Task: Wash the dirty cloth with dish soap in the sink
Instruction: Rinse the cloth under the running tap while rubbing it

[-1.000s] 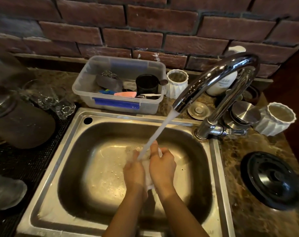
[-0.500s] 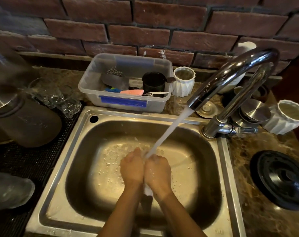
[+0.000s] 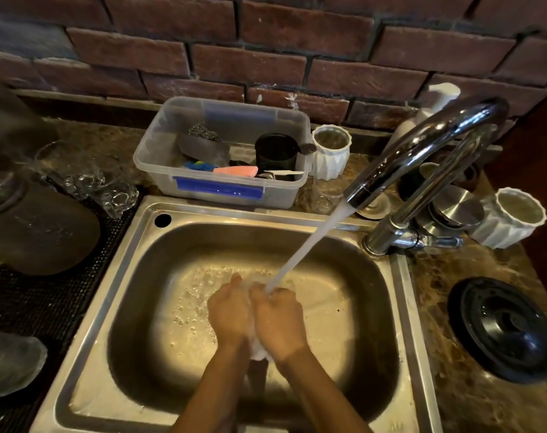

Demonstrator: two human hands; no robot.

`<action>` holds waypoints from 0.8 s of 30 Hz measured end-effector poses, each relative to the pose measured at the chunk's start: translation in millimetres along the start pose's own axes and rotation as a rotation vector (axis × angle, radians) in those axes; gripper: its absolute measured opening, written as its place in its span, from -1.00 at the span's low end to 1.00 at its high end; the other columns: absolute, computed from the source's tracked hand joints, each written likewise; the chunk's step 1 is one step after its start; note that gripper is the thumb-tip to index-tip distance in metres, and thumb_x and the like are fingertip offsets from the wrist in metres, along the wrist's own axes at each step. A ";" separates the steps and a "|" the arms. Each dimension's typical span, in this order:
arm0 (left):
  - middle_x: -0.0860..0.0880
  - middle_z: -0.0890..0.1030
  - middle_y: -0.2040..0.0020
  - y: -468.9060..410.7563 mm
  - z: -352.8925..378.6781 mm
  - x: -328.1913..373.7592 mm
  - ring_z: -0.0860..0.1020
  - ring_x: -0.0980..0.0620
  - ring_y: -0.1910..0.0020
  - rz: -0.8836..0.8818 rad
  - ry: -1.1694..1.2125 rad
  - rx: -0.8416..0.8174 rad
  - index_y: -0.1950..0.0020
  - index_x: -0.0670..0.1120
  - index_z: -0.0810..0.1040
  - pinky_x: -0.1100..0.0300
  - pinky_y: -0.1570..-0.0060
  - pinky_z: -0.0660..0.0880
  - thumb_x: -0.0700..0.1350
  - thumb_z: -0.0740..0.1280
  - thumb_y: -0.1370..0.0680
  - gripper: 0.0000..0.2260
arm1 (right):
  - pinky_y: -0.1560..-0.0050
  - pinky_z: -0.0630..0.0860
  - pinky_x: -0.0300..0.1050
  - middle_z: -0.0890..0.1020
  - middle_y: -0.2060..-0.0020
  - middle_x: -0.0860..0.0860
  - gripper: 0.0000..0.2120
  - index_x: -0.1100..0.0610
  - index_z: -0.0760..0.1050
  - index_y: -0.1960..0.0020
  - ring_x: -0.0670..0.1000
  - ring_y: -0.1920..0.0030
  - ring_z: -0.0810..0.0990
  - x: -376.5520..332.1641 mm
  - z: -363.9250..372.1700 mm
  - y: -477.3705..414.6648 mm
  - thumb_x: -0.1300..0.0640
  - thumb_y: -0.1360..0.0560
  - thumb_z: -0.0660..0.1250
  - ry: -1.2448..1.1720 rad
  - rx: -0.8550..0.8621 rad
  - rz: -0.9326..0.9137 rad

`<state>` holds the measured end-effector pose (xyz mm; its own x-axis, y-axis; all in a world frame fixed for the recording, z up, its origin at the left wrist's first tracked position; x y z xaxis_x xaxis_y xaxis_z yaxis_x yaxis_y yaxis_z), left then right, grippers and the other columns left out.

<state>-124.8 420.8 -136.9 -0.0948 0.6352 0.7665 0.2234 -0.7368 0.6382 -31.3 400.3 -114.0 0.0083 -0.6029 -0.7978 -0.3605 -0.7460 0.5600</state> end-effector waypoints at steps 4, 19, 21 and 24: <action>-0.19 0.70 0.08 12.9 13.8 -20.1 0.64 -0.20 -0.02 -0.193 0.181 -0.166 -0.22 -0.35 0.62 -0.12 -0.13 0.57 -0.14 0.28 -0.64 -0.68 | 0.19 0.61 -0.19 0.65 0.44 -0.16 -0.57 -0.04 0.61 0.42 -0.04 0.24 0.67 5.9 -19.1 -12.4 0.24 -0.58 0.30 0.004 0.106 -0.039; -0.28 0.70 -0.04 20.1 7.6 -27.8 0.67 -0.21 0.19 -0.445 0.338 -0.217 -0.21 -0.26 0.63 0.11 0.38 0.59 0.13 0.50 -0.45 -0.47 | 0.03 0.61 0.03 0.72 0.14 0.13 -0.74 0.27 0.60 -0.01 0.14 0.04 0.70 16.8 -41.8 -3.0 0.19 -0.64 0.17 -0.467 -0.048 -0.077; -0.26 0.71 -0.04 14.8 1.4 -26.9 0.70 -0.23 0.15 -0.390 0.307 -0.108 -0.18 -0.21 0.64 0.11 0.40 0.59 0.12 0.44 -0.53 -0.57 | -0.01 0.64 0.05 0.76 0.14 0.07 -0.66 0.14 0.66 0.02 0.11 0.04 0.73 16.4 -44.5 -3.8 0.02 -0.67 0.17 -0.341 0.005 -0.004; -0.16 0.74 0.09 13.8 -1.1 -17.2 0.71 -0.15 0.14 -0.262 0.251 -0.018 -0.05 -0.11 0.68 0.10 0.29 0.57 0.16 0.40 -0.55 -0.67 | -0.02 0.65 0.01 0.78 0.17 -0.02 -0.62 -0.03 0.72 0.11 0.01 0.10 0.74 14.2 -27.4 7.0 -0.15 -0.65 0.21 -0.128 -0.032 -0.014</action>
<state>-121.1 399.5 -141.2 -0.3821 0.7277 0.5696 0.1434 -0.5622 0.8145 -8.2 378.7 -115.3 -0.1064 -0.5531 -0.8263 -0.3314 -0.7638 0.5540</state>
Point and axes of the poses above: each hand's wrist, its own y-axis away from the middle knuckle, its own z-axis out of the palm, x = y × z, the point moved 6 cm from there along -y, towards the middle knuckle
